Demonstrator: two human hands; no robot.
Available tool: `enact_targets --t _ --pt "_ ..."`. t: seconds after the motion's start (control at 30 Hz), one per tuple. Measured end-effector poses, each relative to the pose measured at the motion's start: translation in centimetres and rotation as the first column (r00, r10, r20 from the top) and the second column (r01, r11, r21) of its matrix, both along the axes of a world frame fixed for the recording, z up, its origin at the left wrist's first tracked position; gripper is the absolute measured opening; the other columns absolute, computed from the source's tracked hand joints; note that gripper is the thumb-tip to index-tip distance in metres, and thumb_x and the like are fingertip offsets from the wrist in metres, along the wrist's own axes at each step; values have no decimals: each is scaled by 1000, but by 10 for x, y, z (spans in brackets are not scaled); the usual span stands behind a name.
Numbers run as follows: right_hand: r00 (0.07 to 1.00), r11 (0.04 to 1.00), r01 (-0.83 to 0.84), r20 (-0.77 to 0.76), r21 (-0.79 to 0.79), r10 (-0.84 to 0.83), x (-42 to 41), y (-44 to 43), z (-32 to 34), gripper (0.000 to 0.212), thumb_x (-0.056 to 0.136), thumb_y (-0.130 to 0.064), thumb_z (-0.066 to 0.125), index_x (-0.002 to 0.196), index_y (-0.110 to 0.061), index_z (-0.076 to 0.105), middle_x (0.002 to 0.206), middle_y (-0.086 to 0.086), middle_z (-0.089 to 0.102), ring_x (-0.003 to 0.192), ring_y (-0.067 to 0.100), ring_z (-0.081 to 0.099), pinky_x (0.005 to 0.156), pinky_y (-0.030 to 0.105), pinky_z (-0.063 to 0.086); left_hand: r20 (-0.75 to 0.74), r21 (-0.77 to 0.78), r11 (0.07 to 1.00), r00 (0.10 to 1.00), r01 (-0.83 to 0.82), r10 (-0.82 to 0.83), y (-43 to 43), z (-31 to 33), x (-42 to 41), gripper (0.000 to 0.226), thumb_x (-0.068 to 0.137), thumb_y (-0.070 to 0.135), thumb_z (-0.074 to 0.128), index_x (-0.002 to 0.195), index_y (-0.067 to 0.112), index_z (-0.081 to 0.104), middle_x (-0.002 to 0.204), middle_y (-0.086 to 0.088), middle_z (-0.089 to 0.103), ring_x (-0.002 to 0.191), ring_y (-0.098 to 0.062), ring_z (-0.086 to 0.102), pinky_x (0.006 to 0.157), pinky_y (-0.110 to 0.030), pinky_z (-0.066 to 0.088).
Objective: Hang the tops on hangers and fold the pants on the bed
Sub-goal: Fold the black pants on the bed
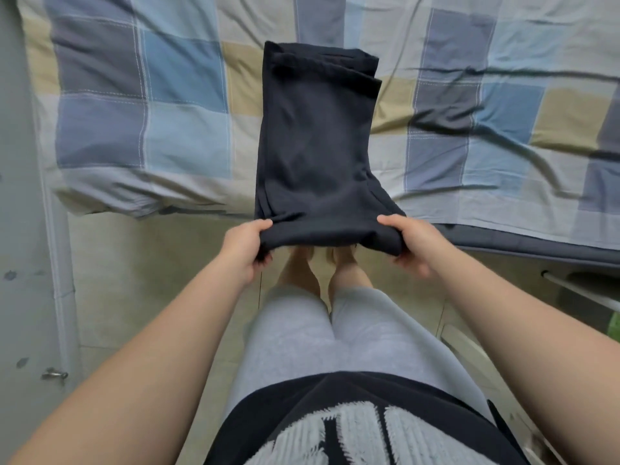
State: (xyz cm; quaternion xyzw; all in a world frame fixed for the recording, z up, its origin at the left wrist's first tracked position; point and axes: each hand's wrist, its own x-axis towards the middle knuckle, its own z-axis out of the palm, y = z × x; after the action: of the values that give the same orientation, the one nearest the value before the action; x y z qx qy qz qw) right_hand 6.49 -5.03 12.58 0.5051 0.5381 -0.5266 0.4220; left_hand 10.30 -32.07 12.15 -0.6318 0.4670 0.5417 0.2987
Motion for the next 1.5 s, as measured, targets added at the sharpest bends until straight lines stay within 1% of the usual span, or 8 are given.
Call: enact_targets --t 0.2,0.4,0.63,0.83,0.97,1.17,1.27,1.5 --pt "974 976 210 -76 -65 -215 -86 -12 -18 4 89 -19 67 90 -16 65 67 1 62 50 14 53 47 21 43 -185 42 996 980 -73 80 -7 -9 -97 9 95 21 55 98 19 63 75 -1 59 44 -10 54 43 -18 41" --pt "932 941 318 -143 -118 -333 -160 -20 -49 5 91 -18 61 94 -14 64 70 3 65 59 15 62 56 25 51 -332 46 999 943 -5 20 -7 -30 -183 26 97 47 53 104 28 68 97 4 76 91 -14 68 69 -28 47" --pt "891 978 204 -421 42 -167 -209 -45 -107 11 98 -19 63 108 -21 63 107 -3 73 101 13 68 83 32 56 -594 -248 917 698 313 -399 7 -96 -220 67 97 31 66 154 24 32 133 13 61 117 6 58 96 -28 46" --pt "555 656 -507 -370 559 745 -190 -55 -171 49 98 -37 55 145 -34 44 161 -6 33 148 23 28 119 51 26 -176 -771 174 58 612 -983 6 -150 -199 119 82 44 75 157 37 -16 162 5 33 141 -19 36 114 -41 33" --pt "558 656 -558 -354 509 750 -165 -49 -193 86 91 -52 62 157 -45 7 167 -14 -6 154 22 4 120 55 18 86 -873 -53 46 485 -995 5 -165 -195 117 79 64 70 160 31 -8 170 4 3 156 -26 7 121 -47 22" --pt "845 933 -269 -405 240 349 -153 -40 -200 104 76 -45 83 156 -28 19 157 -3 33 143 20 38 115 42 37 -146 -652 525 589 547 -795 0 -166 -193 126 64 67 81 154 47 -4 160 -1 34 139 -28 44 109 -46 39" --pt "930 985 -135 -330 106 163 -157 -33 -196 80 75 -40 86 139 -26 41 130 -9 60 115 12 60 86 25 49 -121 -531 592 637 606 -761 -7 -164 -197 100 60 72 79 140 34 32 139 7 55 125 -26 56 100 -41 45" --pt "973 969 -221 -86 -114 212 -167 -1 -168 65 63 -51 90 119 -26 67 108 -2 77 97 24 75 90 41 57 -209 -281 726 699 627 -684 -18 -151 -187 88 66 61 85 137 26 47 131 9 60 117 -17 60 104 -42 48"
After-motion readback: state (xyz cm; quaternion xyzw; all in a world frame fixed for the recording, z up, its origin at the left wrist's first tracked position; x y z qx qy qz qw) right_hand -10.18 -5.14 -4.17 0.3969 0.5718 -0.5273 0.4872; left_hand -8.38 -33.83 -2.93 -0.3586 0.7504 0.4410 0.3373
